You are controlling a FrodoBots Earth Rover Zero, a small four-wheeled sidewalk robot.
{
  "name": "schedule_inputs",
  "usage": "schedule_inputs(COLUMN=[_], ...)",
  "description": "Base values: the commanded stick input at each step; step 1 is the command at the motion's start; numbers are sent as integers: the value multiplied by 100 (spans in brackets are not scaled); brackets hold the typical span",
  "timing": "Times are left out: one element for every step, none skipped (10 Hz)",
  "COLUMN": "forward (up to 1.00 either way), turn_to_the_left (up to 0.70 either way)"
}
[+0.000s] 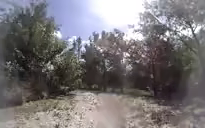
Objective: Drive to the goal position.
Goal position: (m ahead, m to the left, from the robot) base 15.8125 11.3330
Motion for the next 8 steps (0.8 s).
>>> schedule_inputs(forward=[70, 70, 70, 70, 70, 70, 70, 70], turn_to_the_left=[0, 0, 0, 0, 0, 0, 0, 0])
